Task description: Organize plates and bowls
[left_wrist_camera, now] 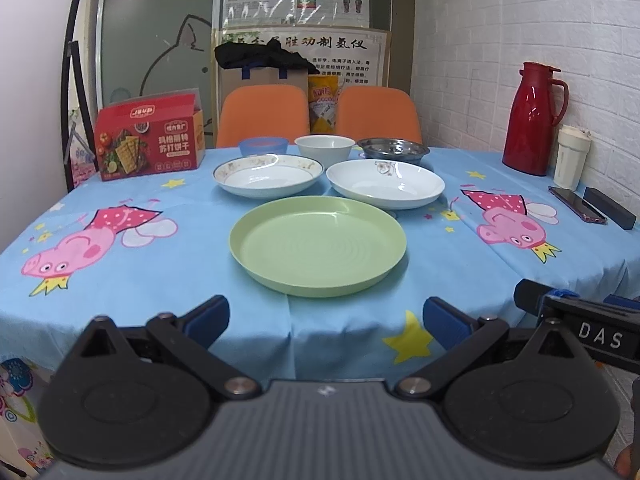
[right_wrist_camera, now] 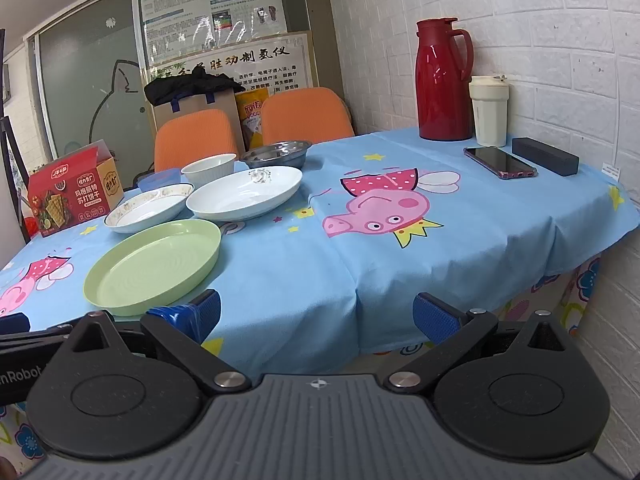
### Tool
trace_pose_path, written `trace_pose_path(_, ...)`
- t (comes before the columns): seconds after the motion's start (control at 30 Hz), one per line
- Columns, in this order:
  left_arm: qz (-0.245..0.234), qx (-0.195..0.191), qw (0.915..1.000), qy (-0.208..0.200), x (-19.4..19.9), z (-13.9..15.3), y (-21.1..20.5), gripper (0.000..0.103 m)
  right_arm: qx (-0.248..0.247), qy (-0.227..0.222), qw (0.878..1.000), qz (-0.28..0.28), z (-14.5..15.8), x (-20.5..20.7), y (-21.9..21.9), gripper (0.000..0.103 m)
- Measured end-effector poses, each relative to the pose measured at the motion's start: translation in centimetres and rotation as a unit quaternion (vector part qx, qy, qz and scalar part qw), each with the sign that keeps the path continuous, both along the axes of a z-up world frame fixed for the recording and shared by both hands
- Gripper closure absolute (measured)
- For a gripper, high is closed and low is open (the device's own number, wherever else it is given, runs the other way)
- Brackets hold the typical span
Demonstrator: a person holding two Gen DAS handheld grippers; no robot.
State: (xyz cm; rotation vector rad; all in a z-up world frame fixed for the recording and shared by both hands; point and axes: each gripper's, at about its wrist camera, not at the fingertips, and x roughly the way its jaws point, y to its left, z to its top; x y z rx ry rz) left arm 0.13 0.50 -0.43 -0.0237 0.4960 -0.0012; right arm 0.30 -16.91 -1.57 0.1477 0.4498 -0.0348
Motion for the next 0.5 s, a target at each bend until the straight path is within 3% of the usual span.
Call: trace_pose_path(0.5,0.001,-0.003,1.0000,0.003,-0.03,-0.10,-0.05,0.000,0.001,0.001,1.000,0.000,-0.07,0.01,-0.04,0.013)
